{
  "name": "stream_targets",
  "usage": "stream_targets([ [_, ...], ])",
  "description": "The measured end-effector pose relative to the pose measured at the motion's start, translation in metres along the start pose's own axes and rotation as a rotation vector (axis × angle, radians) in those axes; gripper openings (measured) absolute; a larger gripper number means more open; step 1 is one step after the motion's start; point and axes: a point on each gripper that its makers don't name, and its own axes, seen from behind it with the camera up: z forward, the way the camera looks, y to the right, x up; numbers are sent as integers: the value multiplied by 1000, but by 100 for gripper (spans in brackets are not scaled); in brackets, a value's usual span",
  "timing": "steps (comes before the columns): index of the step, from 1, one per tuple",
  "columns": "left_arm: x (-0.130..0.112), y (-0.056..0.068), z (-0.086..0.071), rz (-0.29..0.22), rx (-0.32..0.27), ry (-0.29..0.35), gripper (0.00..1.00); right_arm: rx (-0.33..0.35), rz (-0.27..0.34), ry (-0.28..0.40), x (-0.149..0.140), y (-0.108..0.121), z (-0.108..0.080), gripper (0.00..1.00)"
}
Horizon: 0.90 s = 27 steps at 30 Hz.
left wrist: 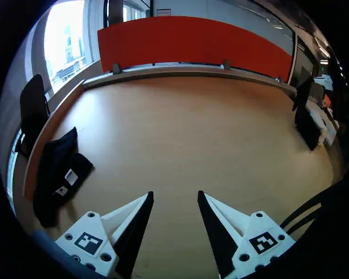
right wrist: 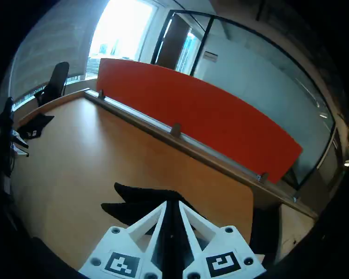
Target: Fold towel
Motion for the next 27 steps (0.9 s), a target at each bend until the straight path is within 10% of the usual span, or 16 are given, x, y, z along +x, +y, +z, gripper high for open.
stream_targets([
  [27, 3, 6, 3, 6, 7, -8, 69, -77, 11, -74, -19, 71, 20, 4],
])
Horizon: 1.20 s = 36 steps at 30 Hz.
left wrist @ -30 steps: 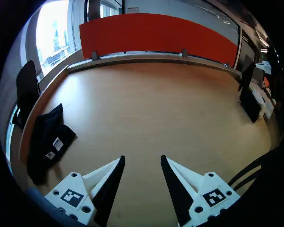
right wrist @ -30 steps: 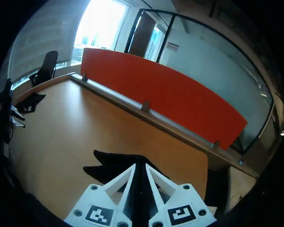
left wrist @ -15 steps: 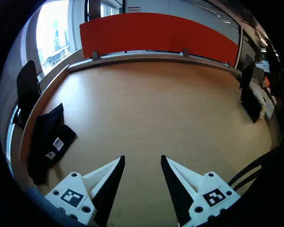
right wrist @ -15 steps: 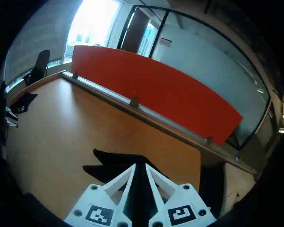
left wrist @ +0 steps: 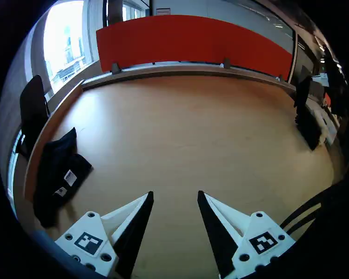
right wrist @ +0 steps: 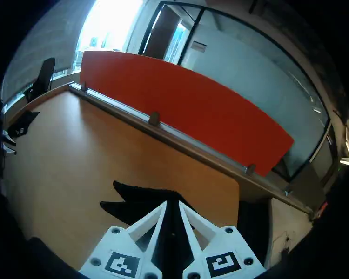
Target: Fold towel
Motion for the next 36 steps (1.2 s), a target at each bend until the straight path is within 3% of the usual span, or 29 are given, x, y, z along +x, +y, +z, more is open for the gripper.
stream_targets([
  [9, 2, 0, 0, 0, 5, 0, 69, -19, 22, -17, -3, 18, 9, 4],
  [18, 5, 2, 2, 4, 6, 0, 69, -18, 32, -22, -7, 20, 11, 4],
  [27, 7, 1, 2, 8, 4, 2, 69, -12, 25, -33, -14, 21, 5, 4],
  [36, 9, 1, 1, 13, 1, 6, 69, -1, 15, -71, -47, 23, -9, 4],
])
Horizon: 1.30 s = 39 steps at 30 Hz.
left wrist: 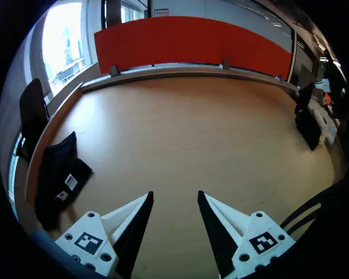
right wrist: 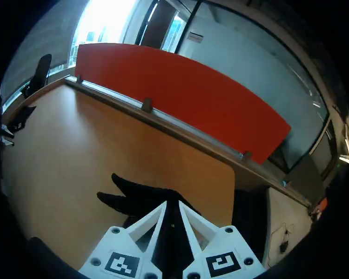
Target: Fold towel
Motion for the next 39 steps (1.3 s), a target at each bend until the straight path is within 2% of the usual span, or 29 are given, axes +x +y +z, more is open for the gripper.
stream_targets([
  [7, 0, 2, 0, 10, -4, 0, 69, 1, -5, -42, -33, 6, -10, 4],
  [18, 2, 7, 0, 17, -12, 2, 69, -7, -4, -94, -68, 10, -20, 4],
  [39, 2, 4, 0, 21, -8, 3, 69, -31, 95, -228, -147, 6, -30, 4],
])
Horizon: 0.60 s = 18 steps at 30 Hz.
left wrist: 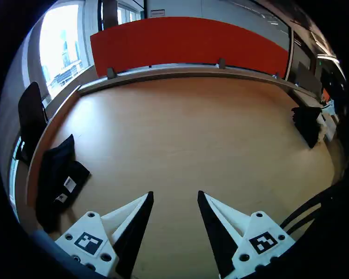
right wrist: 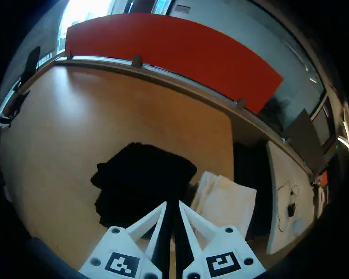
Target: Fold towel
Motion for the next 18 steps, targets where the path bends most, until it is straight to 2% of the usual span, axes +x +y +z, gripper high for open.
stream_targets([
  [18, -3, -2, -2, 4, 5, -2, 69, 1, 45, -116, -44, -5, 10, 4],
])
